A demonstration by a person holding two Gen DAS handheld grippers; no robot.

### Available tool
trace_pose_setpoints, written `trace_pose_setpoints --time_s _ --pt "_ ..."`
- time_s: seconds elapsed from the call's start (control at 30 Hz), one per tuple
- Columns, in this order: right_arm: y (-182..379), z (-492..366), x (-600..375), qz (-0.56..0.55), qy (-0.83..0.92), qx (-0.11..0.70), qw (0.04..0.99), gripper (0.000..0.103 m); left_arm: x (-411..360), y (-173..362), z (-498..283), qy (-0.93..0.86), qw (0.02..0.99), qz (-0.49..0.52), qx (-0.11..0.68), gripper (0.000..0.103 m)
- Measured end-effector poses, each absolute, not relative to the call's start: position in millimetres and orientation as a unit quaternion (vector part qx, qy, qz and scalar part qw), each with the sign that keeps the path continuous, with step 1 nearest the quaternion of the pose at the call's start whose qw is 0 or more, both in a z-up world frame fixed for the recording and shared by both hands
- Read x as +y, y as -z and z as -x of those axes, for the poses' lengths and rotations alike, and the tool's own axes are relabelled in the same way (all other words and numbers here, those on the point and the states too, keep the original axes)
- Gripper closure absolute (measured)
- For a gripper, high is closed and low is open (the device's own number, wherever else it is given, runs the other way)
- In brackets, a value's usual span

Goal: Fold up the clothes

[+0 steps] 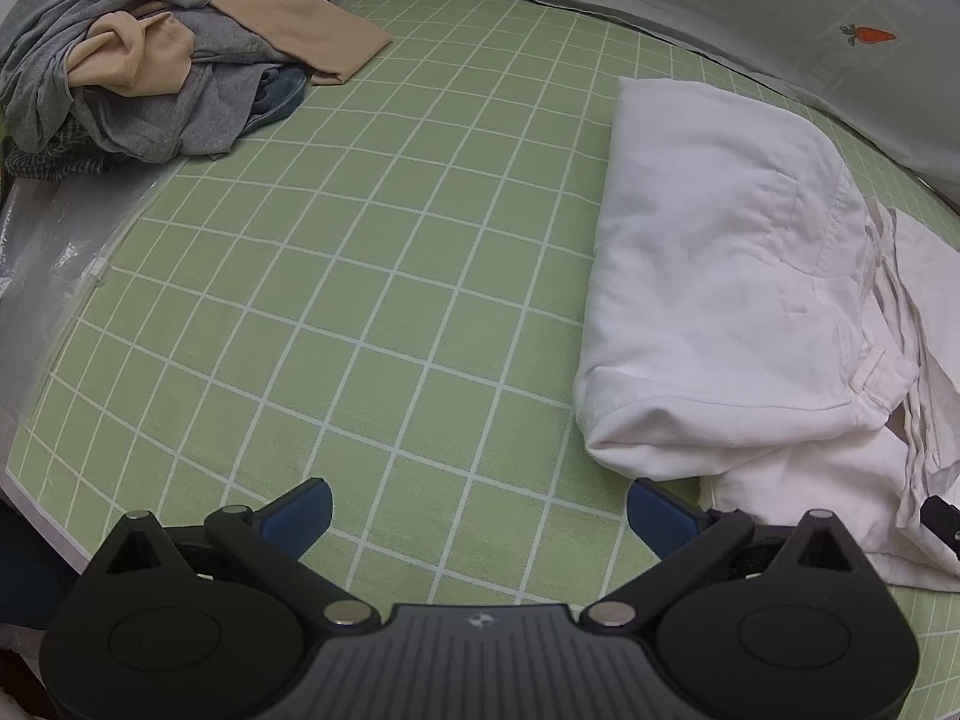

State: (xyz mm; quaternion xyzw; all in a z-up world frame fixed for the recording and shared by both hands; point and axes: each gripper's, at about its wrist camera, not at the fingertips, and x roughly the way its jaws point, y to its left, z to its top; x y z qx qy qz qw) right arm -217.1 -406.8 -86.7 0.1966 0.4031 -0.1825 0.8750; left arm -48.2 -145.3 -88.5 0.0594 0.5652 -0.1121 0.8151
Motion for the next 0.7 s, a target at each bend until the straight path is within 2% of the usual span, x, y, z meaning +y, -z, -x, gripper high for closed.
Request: trace_pose_setpoints --time_s 0.13,0.2,0.27,0.33,0.43,0.7 --pt "74.7 222.7 -404.0 -0.183 0.212 0.389 0.878 0.047 -154.8 86.0 39.0 0.120 0.818 -0.054 0.560 0.000" --pt "67.7 224.7 -408.8 -0.176 0.234 0.379 0.878 0.028 -160.4 85.8 34.1 0.124 0.818 -0.051 0.560 0.000" --pt "62.7 227.8 -416.0 -0.175 0.254 0.370 0.876 0.020 -166.4 86.0 29.0 0.126 0.818 -0.047 0.560 0.000" --pt "59.9 230.7 -423.9 -0.177 0.266 0.366 0.874 0.018 -171.6 86.4 23.6 0.125 0.818 -0.042 0.560 0.000" --pt "58.3 232.5 -436.0 -0.172 0.283 0.364 0.871 0.008 -175.9 86.2 13.4 0.118 0.821 -0.032 0.557 0.000" --pt "57.6 218.4 -476.1 -0.161 0.316 0.361 0.862 0.005 -182.3 96.4 -21.9 0.083 0.821 -0.011 0.565 0.000"
